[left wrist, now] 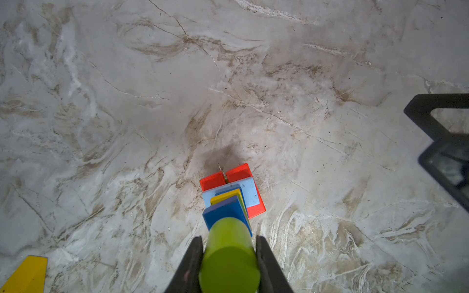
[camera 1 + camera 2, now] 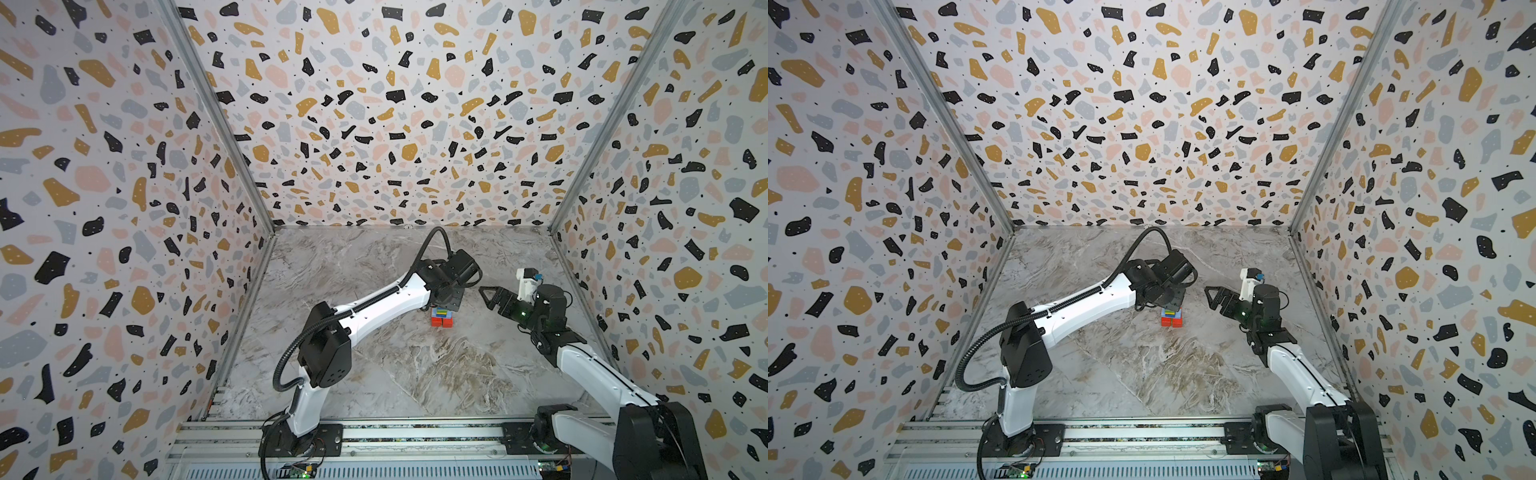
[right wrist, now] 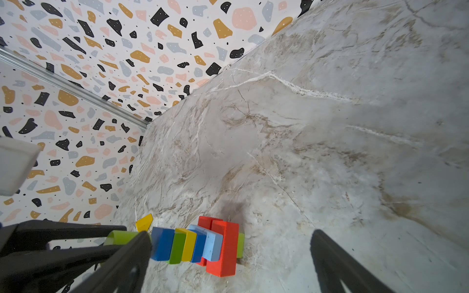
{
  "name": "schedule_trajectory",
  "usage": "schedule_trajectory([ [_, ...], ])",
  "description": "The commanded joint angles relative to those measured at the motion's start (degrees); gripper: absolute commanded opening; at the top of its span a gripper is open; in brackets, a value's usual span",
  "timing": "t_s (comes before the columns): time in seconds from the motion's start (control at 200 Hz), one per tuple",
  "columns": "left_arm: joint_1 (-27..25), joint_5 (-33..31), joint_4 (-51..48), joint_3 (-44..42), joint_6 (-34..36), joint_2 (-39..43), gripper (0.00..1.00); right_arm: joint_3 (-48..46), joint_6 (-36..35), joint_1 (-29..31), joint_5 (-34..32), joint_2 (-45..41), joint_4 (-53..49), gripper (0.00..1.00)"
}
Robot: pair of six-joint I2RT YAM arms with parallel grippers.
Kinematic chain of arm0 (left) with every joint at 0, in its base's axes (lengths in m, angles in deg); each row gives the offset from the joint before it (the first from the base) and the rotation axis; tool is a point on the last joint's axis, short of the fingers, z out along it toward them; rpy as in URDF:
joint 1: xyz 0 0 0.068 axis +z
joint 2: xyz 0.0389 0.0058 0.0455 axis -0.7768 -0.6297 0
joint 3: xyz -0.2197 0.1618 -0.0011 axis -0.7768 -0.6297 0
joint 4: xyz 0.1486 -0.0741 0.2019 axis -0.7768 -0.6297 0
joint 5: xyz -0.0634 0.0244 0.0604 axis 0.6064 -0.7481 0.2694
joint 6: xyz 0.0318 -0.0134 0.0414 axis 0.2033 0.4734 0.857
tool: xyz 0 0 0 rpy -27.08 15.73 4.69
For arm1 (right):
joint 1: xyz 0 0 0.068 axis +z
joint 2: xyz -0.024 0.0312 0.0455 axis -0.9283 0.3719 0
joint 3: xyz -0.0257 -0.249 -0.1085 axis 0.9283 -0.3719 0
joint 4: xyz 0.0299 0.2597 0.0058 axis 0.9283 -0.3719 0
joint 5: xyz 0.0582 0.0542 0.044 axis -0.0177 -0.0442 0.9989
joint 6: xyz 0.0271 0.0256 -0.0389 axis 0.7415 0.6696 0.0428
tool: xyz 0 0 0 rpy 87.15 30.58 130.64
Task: Build the wood block tower
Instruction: 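Lower the green cylinder onto the blue cube with the left gripper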
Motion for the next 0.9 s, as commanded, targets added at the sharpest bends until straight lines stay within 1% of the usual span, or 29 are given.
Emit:
schedule_trajectory([
  [0.0,0.34,-0.3,0.87,-0.34,0.14,-0.75,0.13,-0.26,0.16,-0.26,0.54,-0.73,0.93,0.99],
  [0.295,0.85,-0.74,0.88,-0.36,0.23,-0.66,0.12,-0.3,0.3,-0.26,0.75,-0.59,1.29,0.99],
  [0.896,1.29,0.5,1.43,-0.34,0.18,-1.1,0.1,-0.43,0.3,-0.26,0.8,-0.55,1.42,0.99],
])
